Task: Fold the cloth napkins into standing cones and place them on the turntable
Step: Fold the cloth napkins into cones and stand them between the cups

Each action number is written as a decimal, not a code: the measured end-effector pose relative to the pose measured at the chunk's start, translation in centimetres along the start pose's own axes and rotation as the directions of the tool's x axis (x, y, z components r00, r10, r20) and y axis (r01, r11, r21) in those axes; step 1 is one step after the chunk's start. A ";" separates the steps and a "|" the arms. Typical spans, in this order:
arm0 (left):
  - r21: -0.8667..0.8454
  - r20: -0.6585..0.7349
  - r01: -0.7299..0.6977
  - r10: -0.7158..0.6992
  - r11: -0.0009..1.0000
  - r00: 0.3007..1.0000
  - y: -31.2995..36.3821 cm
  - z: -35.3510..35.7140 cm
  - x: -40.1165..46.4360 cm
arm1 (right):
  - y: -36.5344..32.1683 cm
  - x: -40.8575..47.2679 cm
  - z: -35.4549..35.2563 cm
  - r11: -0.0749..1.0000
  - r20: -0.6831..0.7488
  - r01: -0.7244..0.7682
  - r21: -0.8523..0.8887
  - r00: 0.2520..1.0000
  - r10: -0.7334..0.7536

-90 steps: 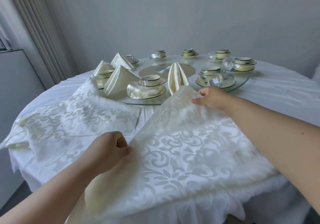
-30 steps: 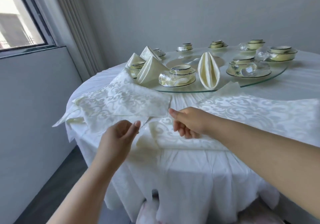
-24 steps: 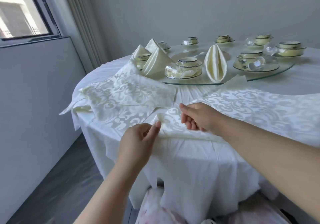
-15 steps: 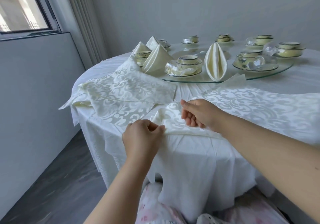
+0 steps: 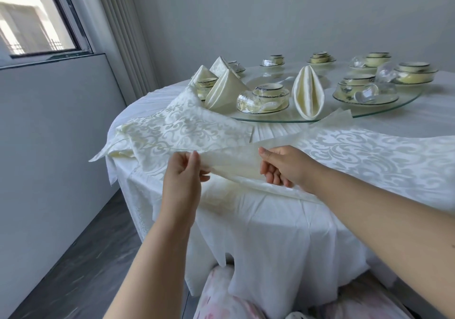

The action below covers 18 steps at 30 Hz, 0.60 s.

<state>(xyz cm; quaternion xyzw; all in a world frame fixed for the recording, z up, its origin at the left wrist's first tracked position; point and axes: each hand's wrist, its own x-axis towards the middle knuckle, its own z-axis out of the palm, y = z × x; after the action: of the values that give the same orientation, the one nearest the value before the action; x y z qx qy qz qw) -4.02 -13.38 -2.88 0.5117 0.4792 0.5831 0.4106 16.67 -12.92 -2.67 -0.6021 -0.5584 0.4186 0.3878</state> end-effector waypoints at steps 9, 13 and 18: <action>0.238 0.122 -0.076 0.048 0.968 0.991 -0.4 -1.8 1.8 | 0.4 0.5 -0.2 1.000 0.014 -0.005 0.014 1.000 0.005; 0.107 0.132 -0.001 -0.014 0.994 0.991 -0.5 -3.3 2.8 | 0.5 0.5 -0.2 1.000 0.017 -0.008 0.018 1.000 0.008; -0.098 0.216 0.180 -0.156 0.979 0.964 0.1 -4.1 3.7 | 0.4 0.5 -0.2 1.000 0.018 -0.010 0.026 1.000 0.009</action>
<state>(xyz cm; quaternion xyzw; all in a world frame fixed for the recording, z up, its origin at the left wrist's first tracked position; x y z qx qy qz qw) -8.63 -10.39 -2.13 0.5021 0.4407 0.5166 0.5356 17.04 -12.43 -2.95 -0.5958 -0.5535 0.4332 0.3886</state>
